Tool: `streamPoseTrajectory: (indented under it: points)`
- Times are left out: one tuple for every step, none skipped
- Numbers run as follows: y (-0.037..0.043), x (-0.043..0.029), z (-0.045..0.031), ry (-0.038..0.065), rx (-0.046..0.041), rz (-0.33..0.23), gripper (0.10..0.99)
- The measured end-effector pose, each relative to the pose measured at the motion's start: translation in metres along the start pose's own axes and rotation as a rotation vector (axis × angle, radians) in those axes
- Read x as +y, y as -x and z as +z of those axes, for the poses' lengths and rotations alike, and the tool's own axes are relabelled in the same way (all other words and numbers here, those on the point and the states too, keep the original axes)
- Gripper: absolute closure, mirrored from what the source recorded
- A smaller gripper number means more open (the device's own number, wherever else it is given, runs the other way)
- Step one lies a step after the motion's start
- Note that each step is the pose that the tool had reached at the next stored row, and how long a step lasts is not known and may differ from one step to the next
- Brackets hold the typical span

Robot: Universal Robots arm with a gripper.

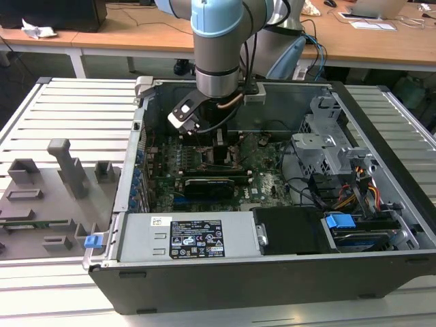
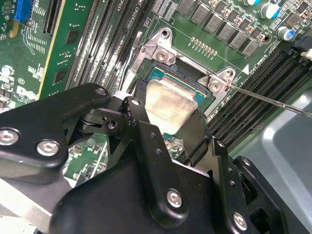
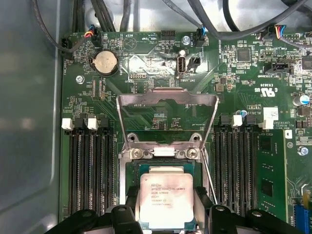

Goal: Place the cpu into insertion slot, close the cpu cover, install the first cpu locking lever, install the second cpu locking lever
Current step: 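Place the cpu into insertion slot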

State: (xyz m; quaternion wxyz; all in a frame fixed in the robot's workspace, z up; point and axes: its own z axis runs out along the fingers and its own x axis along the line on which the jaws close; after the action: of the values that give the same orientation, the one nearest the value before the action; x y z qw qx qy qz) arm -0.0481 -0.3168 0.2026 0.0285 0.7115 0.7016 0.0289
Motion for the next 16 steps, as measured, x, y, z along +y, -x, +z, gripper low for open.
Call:
streamPoseTrajectory:
  points:
    - [0.0,0.0,0.0,0.0,-0.0002,0.0,0.557]
    - [-0.0001,0.0,0.0001,0.0,0.0,0.0,0.557]
    - [0.0,0.0,0.0001,0.0,0.0,0.0,0.557]
    - [-0.0001,0.0,0.0001,0.0,0.0001,0.0,0.557]
    - [-0.0001,0.0,0.0001,0.0,0.0,0.0,0.557]
    - [-0.0001,0.0,0.0001,0.0,0.0,0.0,0.557]
    - [-0.0001,0.0,0.0001,0.0,-0.0001,0.0,0.545]
    - [-0.0001,0.0,0.0001,0.0,0.0,0.0,0.545]
    - [-0.0001,0.0,0.0001,0.0,-0.0001,0.0,0.478]
    - [-0.0001,0.0,0.0001,0.0,-0.0001,0.0,0.478]
    - [-0.0001,0.0,0.0001,0.0,-0.0001,0.0,0.478]
    - [-0.0001,0.0,0.0001,0.0,-0.0001,0.0,0.478]
    - [-0.0001,0.0,0.0001,0.0,-0.0001,0.0,0.478]
    - [-0.0001,0.0,0.0001,0.0,0.0,0.0,0.478]
    - [-0.0001,0.0001,-0.0004,0.0,-0.0002,0.0,0.478]
    - [-0.0001,0.0002,-0.002,0.0,-0.0001,0.0,0.478]
